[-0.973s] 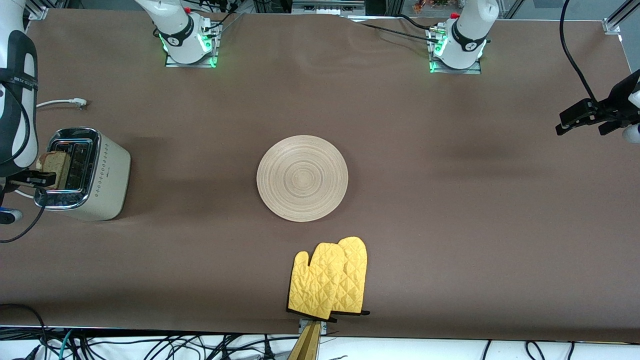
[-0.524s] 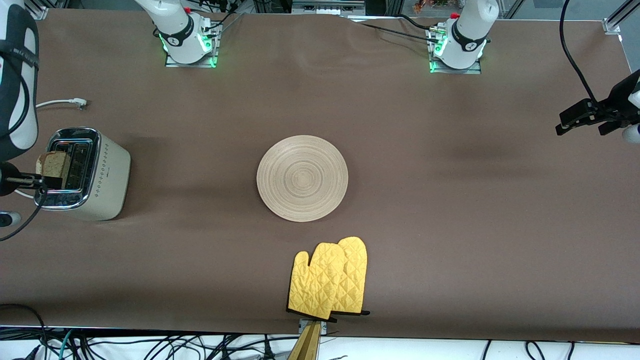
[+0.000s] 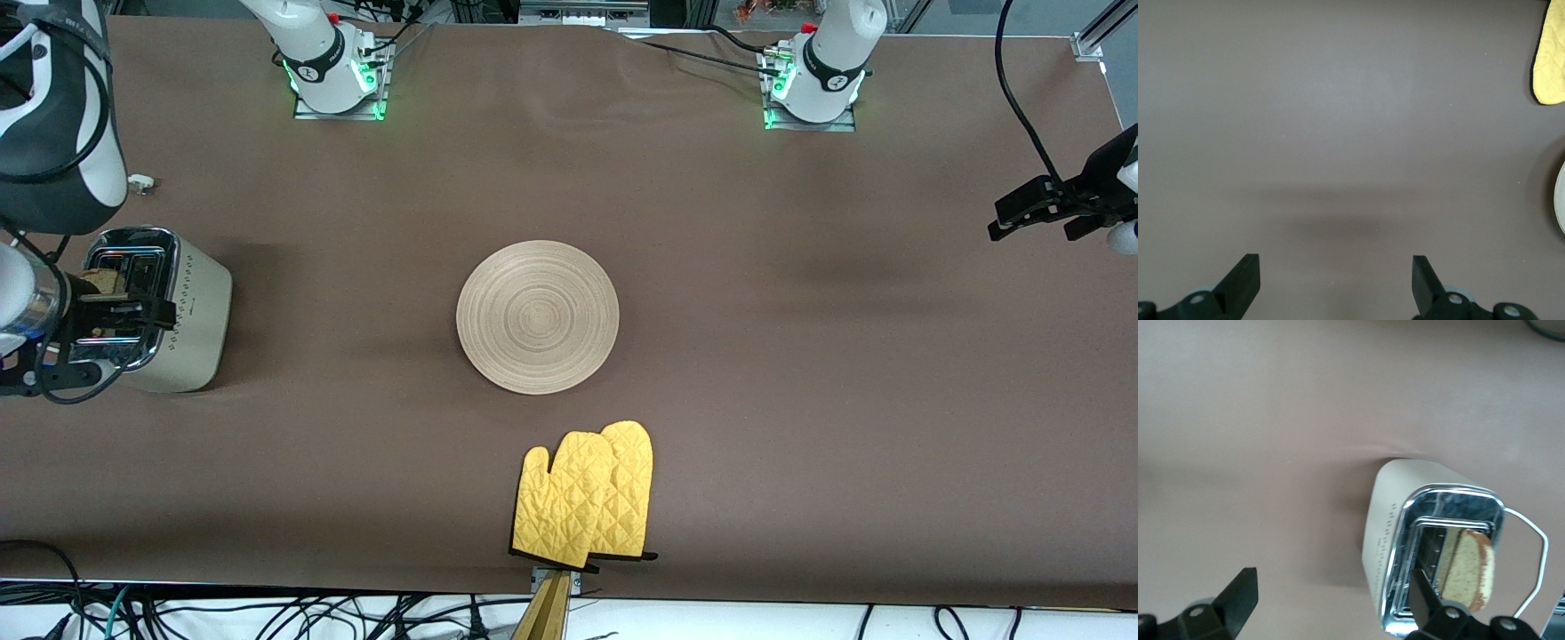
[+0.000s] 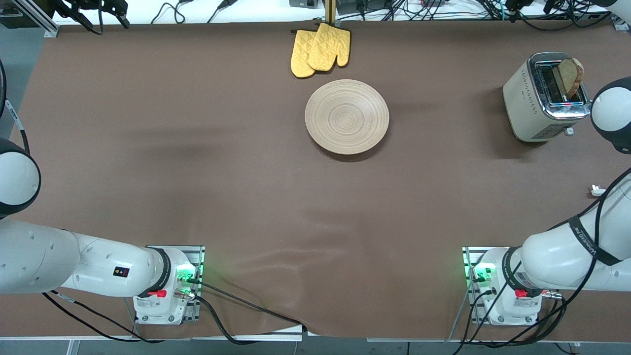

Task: Move plate and put bread in toaster
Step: 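Open the right gripper and raise it away from the toaster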

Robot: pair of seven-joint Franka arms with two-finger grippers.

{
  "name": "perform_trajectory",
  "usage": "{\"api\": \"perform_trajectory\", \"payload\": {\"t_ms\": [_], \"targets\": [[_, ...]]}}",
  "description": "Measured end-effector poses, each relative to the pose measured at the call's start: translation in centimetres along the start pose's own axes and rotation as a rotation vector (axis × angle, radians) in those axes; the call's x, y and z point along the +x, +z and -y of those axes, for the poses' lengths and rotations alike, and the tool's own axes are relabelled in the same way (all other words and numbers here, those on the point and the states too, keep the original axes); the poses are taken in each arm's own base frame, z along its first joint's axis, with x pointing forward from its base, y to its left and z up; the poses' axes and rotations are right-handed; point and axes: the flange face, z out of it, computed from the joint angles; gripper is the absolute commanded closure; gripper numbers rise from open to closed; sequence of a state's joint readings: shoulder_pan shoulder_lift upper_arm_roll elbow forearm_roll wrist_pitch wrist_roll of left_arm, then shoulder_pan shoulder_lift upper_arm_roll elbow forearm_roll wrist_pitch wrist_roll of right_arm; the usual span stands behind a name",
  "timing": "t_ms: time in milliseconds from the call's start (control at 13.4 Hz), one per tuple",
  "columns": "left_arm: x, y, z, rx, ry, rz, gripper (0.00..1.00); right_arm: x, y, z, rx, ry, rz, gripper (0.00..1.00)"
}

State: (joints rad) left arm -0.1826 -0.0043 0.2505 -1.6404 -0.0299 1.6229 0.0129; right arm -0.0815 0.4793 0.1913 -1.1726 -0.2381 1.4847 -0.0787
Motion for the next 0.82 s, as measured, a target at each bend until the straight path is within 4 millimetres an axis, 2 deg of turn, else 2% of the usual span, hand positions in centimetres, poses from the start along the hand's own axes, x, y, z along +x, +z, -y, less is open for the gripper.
{"api": "perform_trajectory", "payload": {"t_ms": [225,374,599,823], "targets": [[0.0,0.0,0.0,0.000,-0.001,0.000,0.00,0.1,-0.6,3.6,0.011,-0.062,0.009,0.00],[0.0,0.0,0.0,0.000,-0.002,0.000,0.00,0.1,-1.3,4.7,0.012,-0.080,-0.009,0.00],[0.0,0.0,0.0,0.000,-0.002,0.000,0.00,-1.0,-4.8,4.9,0.003,-0.081,-0.086,0.00],[0.0,0.0,0.1,0.000,-0.003,0.000,0.00,-3.0,-8.5,5.3,-0.016,-0.085,-0.172,0.00]]}}
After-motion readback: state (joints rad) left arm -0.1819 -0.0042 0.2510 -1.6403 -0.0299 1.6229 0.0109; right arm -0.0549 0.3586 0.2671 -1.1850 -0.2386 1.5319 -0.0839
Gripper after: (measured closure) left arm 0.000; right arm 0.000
